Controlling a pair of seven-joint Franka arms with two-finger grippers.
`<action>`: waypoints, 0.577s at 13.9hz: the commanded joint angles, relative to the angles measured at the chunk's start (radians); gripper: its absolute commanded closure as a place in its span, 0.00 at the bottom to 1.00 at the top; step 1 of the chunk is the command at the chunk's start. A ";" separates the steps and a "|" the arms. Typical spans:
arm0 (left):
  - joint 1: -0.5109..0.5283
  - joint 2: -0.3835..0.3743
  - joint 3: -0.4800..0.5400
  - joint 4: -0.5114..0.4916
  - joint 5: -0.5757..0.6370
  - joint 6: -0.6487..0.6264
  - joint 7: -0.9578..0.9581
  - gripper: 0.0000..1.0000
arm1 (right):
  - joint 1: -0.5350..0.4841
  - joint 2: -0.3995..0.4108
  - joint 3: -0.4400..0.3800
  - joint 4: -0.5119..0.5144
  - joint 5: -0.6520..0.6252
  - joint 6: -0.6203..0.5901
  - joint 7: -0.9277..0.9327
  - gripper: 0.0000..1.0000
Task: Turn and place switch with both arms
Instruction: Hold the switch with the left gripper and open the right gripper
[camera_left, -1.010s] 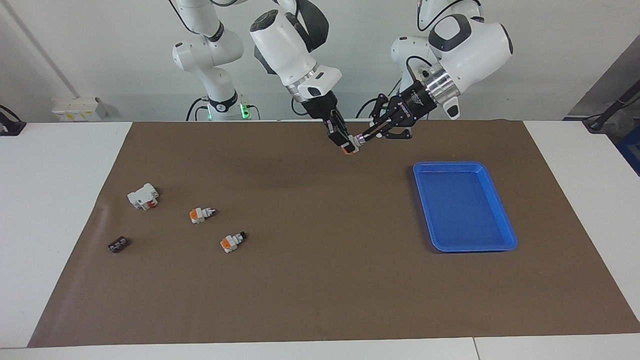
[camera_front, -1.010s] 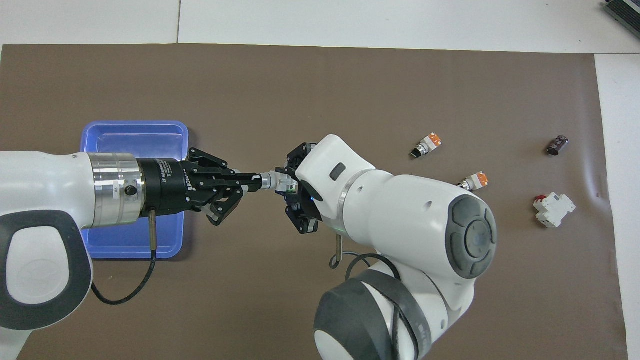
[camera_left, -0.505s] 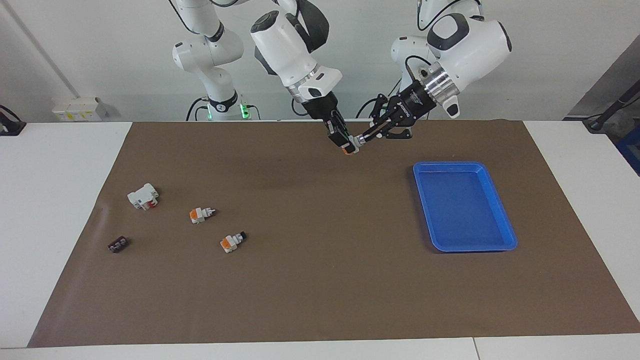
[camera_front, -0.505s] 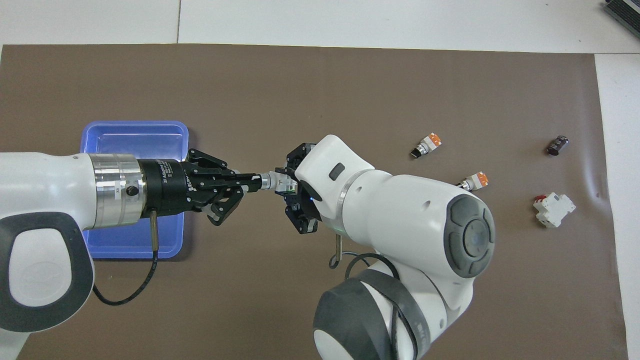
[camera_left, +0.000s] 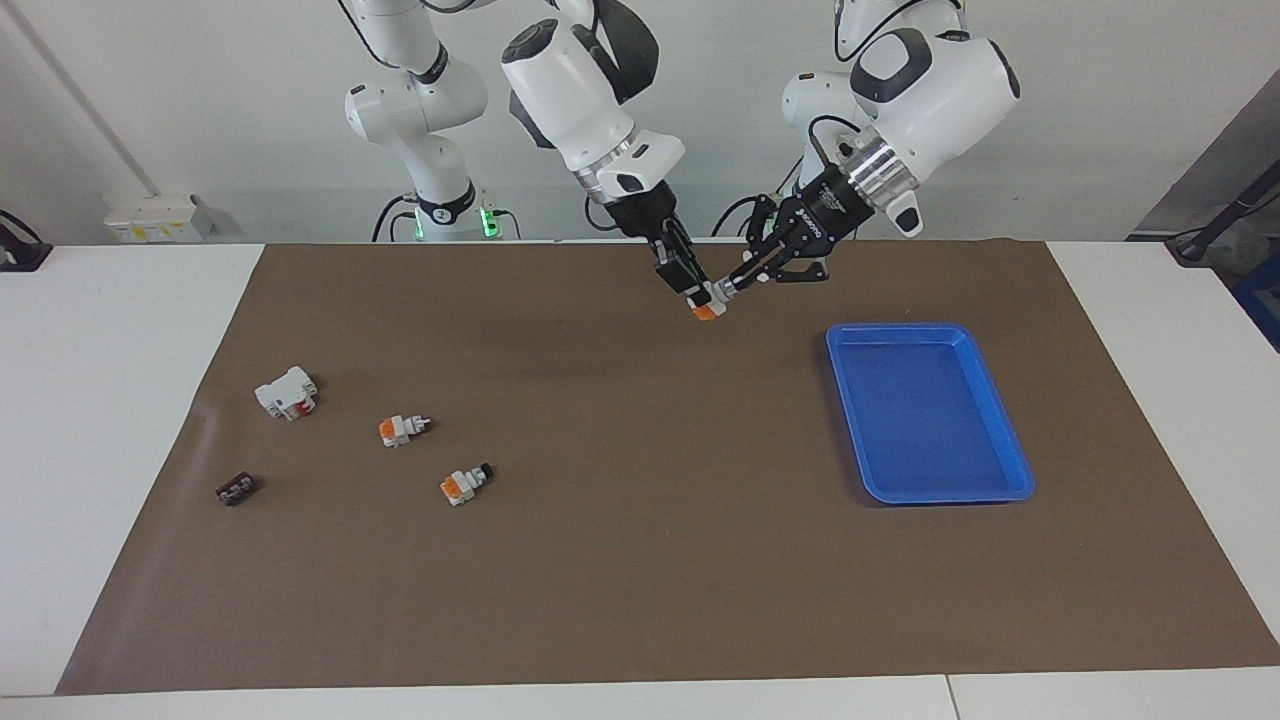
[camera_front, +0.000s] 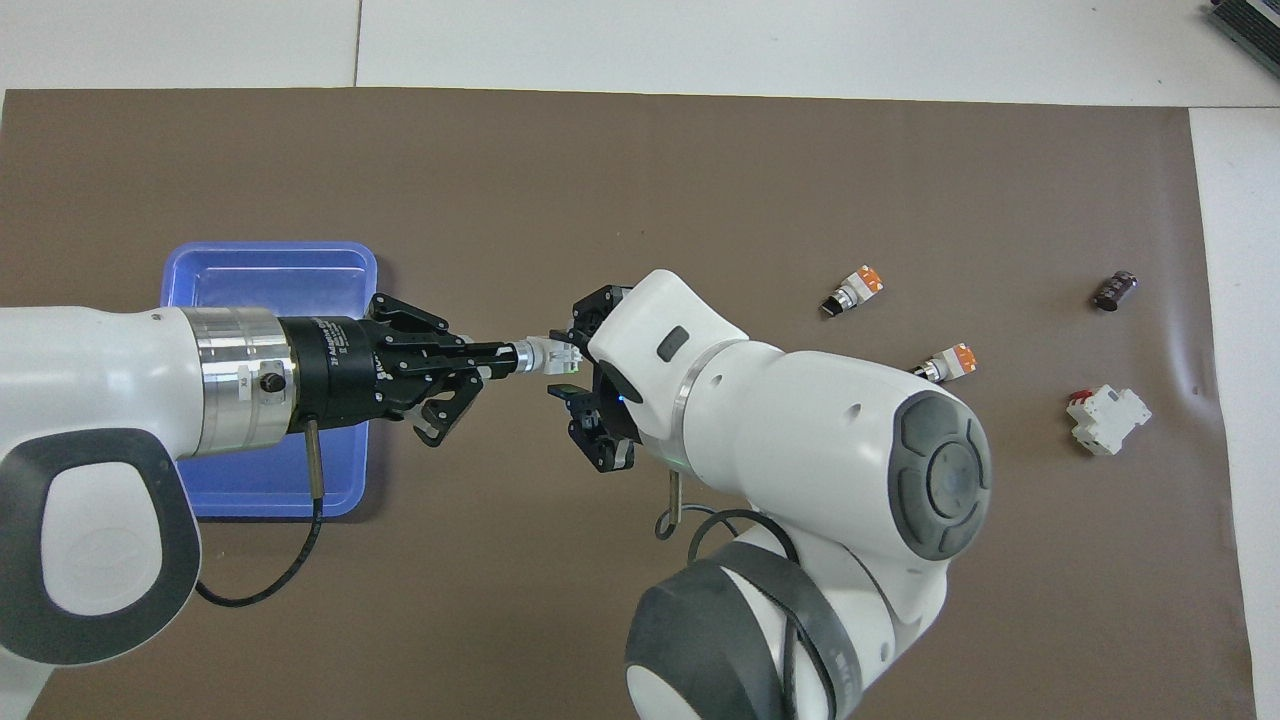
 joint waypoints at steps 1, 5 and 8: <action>-0.005 0.001 0.006 -0.015 0.036 0.033 -0.010 1.00 | -0.010 -0.028 0.007 -0.007 -0.018 -0.026 0.039 0.00; -0.011 0.013 0.003 -0.004 0.181 0.037 -0.004 1.00 | -0.105 -0.048 -0.001 -0.008 -0.018 -0.135 0.042 0.00; -0.022 0.016 0.002 -0.002 0.332 0.036 0.092 1.00 | -0.221 -0.057 -0.002 -0.006 -0.018 -0.181 0.045 0.00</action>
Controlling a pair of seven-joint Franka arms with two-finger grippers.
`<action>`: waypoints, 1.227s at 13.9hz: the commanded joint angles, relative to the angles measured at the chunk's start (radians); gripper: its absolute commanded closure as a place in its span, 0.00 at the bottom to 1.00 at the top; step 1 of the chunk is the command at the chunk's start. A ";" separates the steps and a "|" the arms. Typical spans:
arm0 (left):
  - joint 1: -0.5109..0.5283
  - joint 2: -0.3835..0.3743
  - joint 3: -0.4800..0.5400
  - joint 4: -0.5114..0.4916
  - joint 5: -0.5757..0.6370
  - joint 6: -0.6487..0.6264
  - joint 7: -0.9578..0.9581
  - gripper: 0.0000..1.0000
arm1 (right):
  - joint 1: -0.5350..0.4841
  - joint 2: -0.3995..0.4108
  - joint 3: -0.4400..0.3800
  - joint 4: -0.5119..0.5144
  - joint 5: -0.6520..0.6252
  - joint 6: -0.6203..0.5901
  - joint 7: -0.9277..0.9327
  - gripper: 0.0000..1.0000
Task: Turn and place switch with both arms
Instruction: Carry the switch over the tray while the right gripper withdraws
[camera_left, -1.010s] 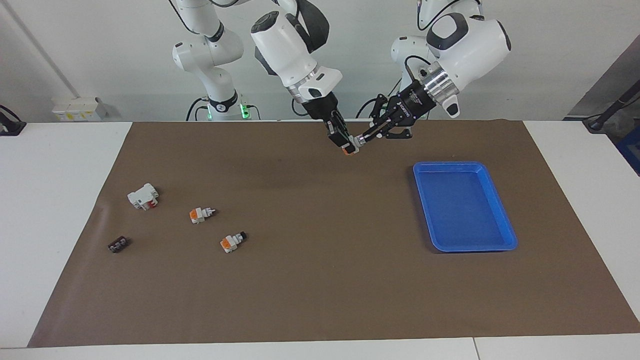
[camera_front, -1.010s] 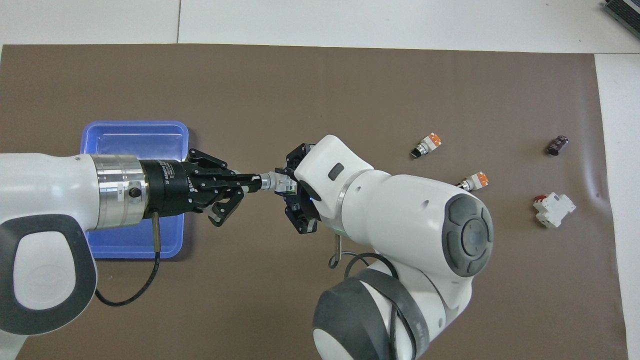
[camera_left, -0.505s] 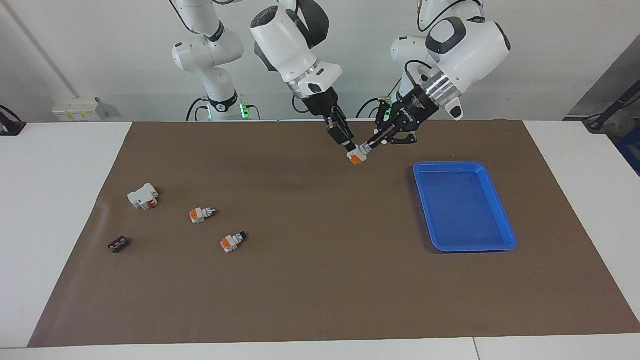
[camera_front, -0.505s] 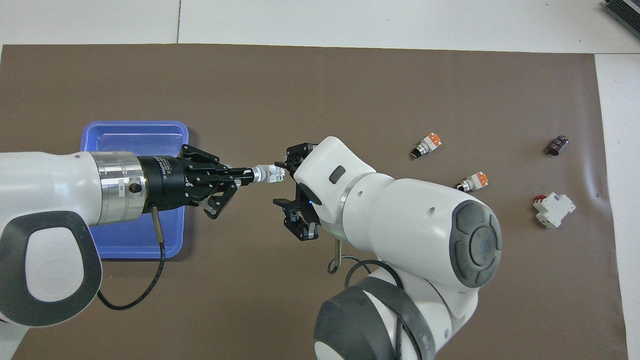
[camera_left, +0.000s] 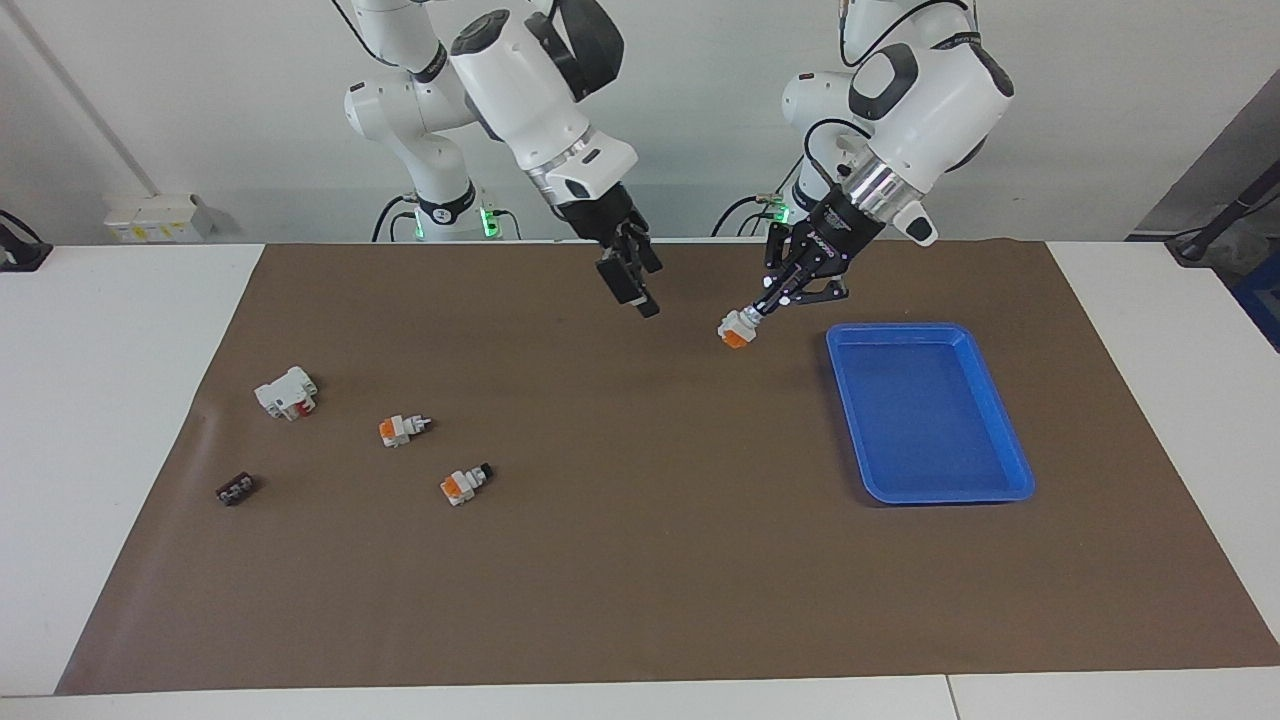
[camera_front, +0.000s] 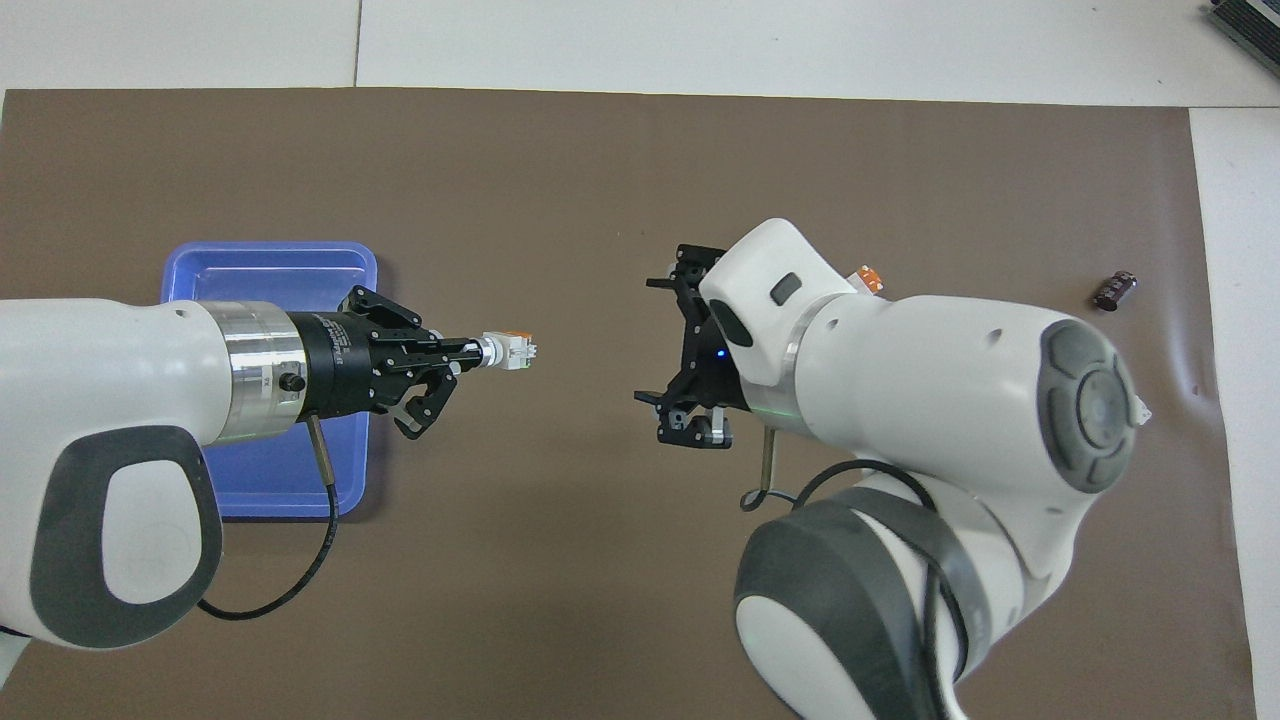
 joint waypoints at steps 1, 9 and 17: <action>-0.005 0.002 0.006 -0.003 0.075 0.003 0.155 1.00 | -0.096 -0.019 0.007 -0.007 -0.018 -0.029 0.038 0.00; 0.140 -0.002 0.008 -0.008 0.297 -0.077 0.739 1.00 | -0.255 -0.010 0.006 -0.007 -0.407 -0.035 0.788 0.00; 0.236 -0.017 0.009 -0.017 0.437 -0.200 1.465 1.00 | -0.249 -0.019 -0.189 0.179 -0.479 -0.467 1.216 0.00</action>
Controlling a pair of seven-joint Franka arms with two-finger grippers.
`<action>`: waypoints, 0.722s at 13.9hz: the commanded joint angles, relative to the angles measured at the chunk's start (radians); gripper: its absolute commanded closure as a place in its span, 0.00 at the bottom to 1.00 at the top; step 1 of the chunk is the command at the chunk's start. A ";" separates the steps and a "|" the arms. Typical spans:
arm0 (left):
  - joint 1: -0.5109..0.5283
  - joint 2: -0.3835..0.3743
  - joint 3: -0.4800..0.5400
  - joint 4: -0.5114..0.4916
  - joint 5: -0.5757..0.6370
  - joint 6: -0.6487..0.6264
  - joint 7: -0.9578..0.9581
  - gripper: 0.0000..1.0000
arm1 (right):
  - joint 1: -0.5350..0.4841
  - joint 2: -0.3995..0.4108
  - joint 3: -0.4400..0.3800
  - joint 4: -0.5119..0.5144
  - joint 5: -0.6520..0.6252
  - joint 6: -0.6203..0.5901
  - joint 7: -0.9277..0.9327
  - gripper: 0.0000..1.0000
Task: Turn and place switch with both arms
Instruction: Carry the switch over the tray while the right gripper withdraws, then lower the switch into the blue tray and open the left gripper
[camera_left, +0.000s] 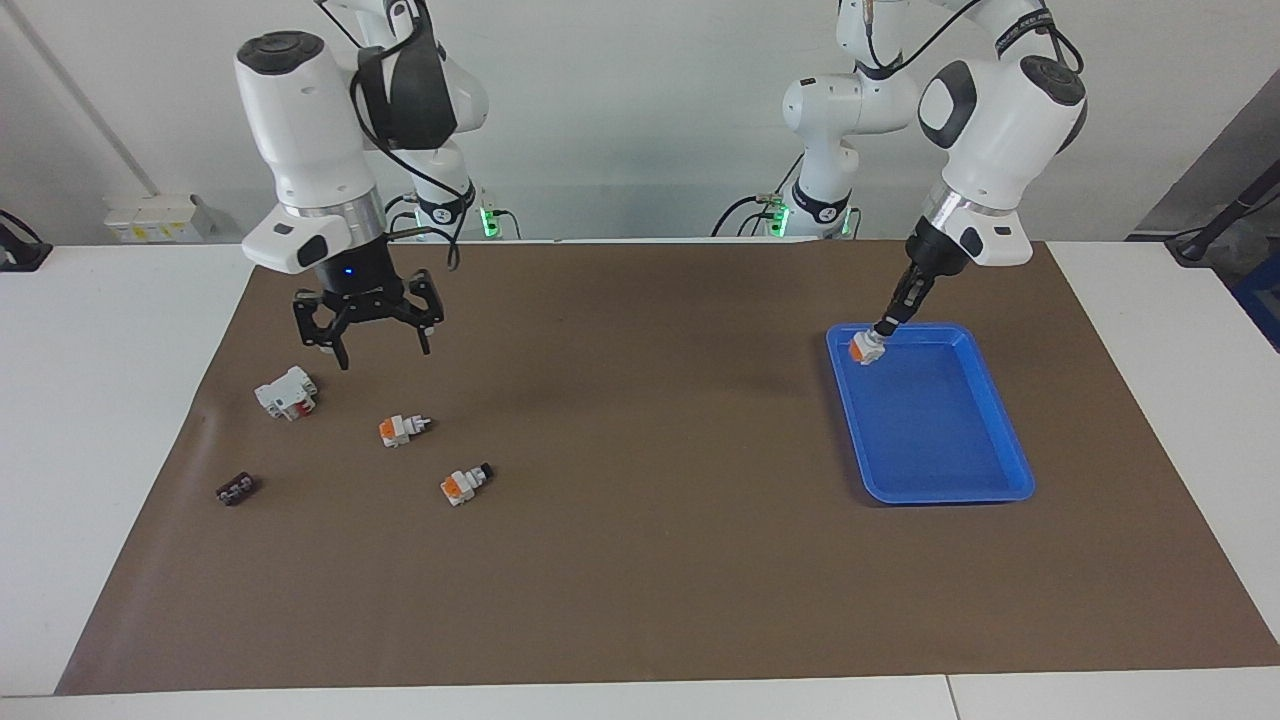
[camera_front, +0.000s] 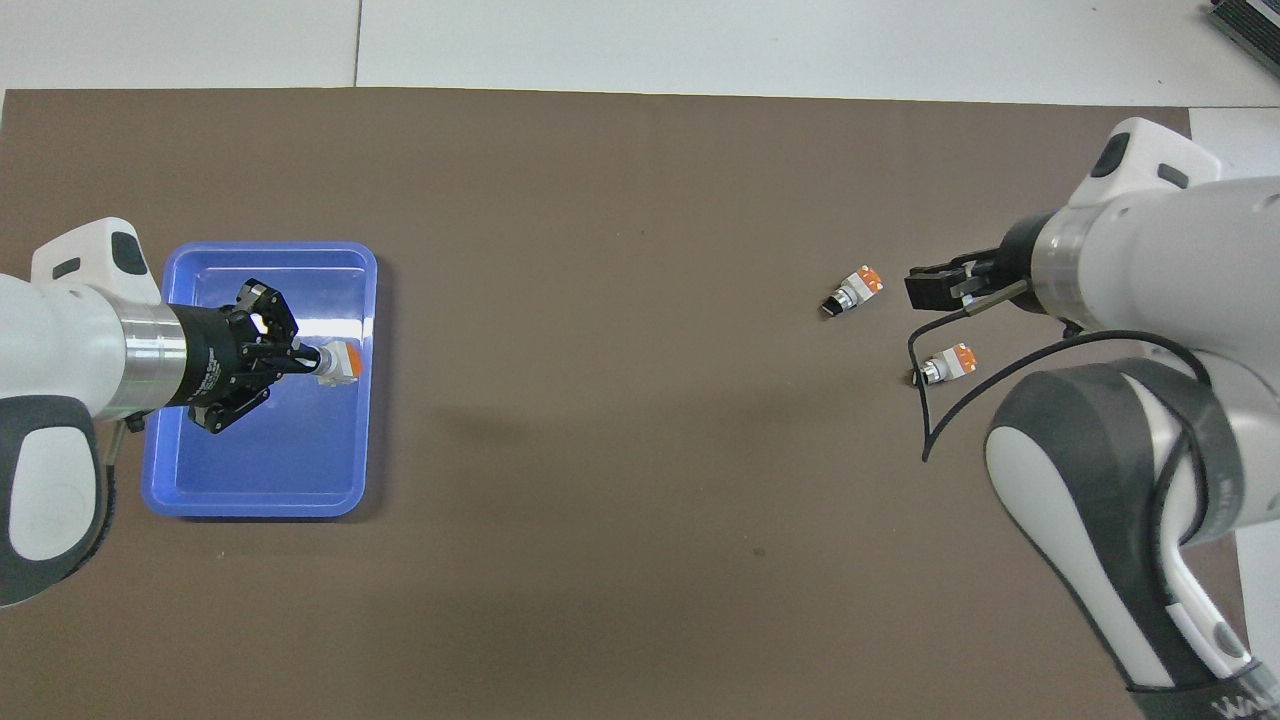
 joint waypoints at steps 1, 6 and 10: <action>0.023 -0.029 -0.005 -0.026 0.081 -0.038 0.231 1.00 | -0.001 -0.008 -0.050 0.131 -0.012 -0.202 0.079 0.00; 0.042 -0.053 -0.007 -0.090 0.152 -0.028 0.511 1.00 | 0.002 -0.050 -0.154 0.186 0.001 -0.396 0.103 0.00; 0.052 -0.040 -0.008 -0.147 0.154 0.020 0.704 1.00 | 0.004 -0.060 -0.154 0.165 0.001 -0.420 0.104 0.00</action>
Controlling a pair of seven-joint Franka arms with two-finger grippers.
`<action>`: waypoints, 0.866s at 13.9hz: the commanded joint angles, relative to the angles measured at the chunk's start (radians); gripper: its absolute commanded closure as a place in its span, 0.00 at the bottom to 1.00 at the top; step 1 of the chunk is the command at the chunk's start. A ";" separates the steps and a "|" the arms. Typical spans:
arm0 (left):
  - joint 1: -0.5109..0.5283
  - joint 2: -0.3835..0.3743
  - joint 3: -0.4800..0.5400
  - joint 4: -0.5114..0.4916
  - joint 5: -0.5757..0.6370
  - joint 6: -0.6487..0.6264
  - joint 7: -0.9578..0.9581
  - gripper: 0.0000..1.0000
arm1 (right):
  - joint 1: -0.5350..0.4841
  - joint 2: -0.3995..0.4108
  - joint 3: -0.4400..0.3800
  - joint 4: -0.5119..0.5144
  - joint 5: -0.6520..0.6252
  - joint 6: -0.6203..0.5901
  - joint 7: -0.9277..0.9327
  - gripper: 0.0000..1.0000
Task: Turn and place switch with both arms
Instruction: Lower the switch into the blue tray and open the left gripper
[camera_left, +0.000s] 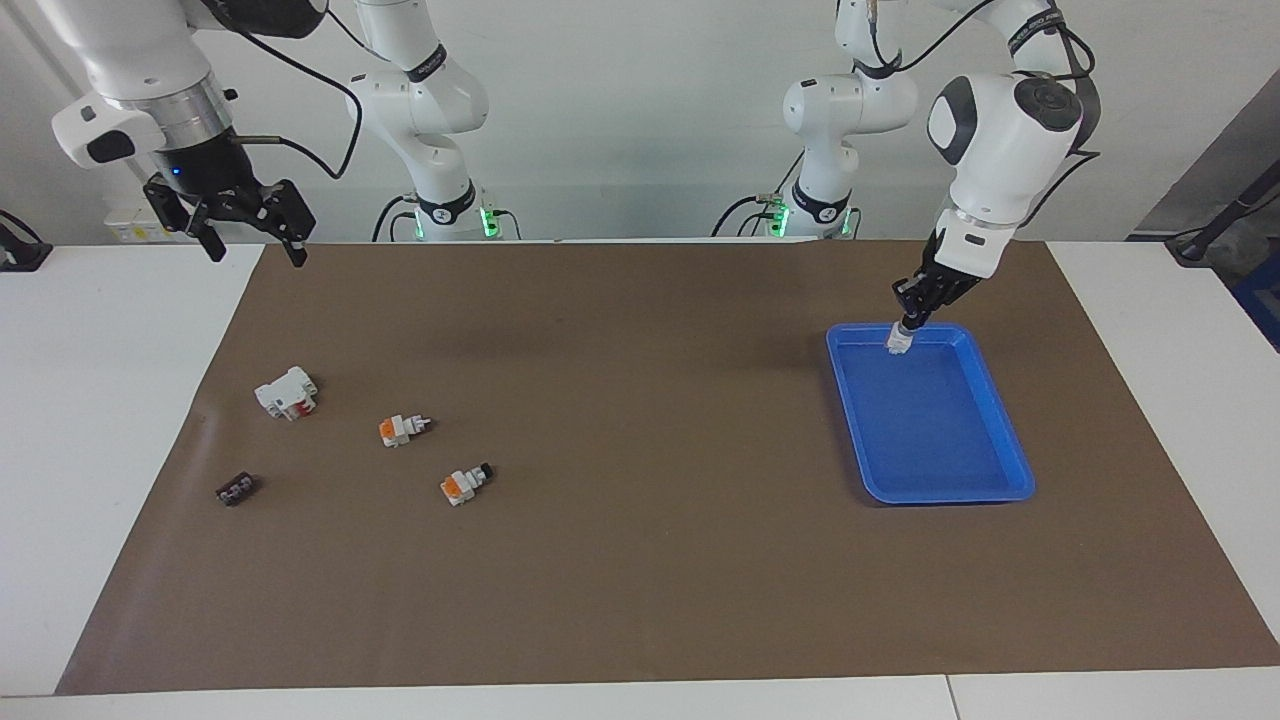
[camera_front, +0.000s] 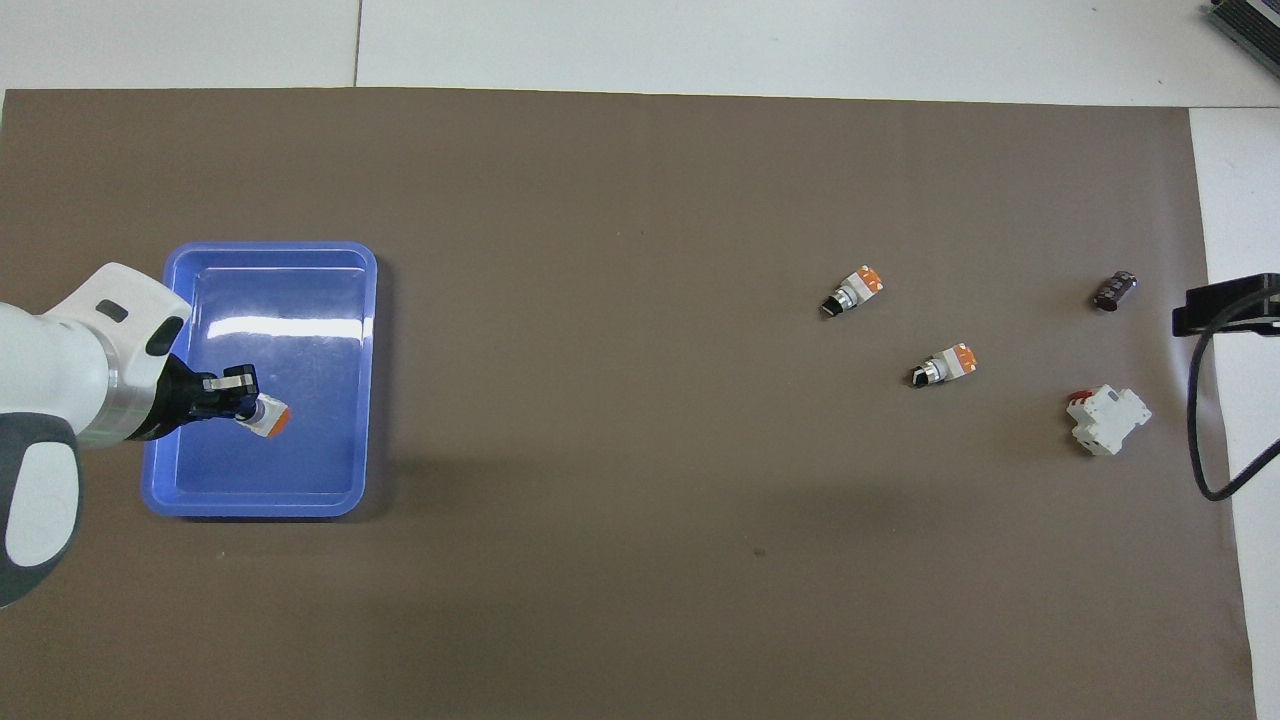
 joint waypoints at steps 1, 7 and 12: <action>0.023 -0.015 -0.009 -0.086 0.021 0.072 0.141 1.00 | 0.003 -0.021 0.001 -0.021 0.001 -0.052 0.021 0.00; 0.071 0.078 -0.009 -0.146 0.021 0.222 0.327 1.00 | 0.005 -0.017 0.014 -0.011 0.000 -0.061 0.028 0.00; 0.087 0.089 -0.009 -0.175 0.021 0.253 0.450 1.00 | 0.005 -0.015 0.015 -0.013 0.005 -0.064 0.026 0.00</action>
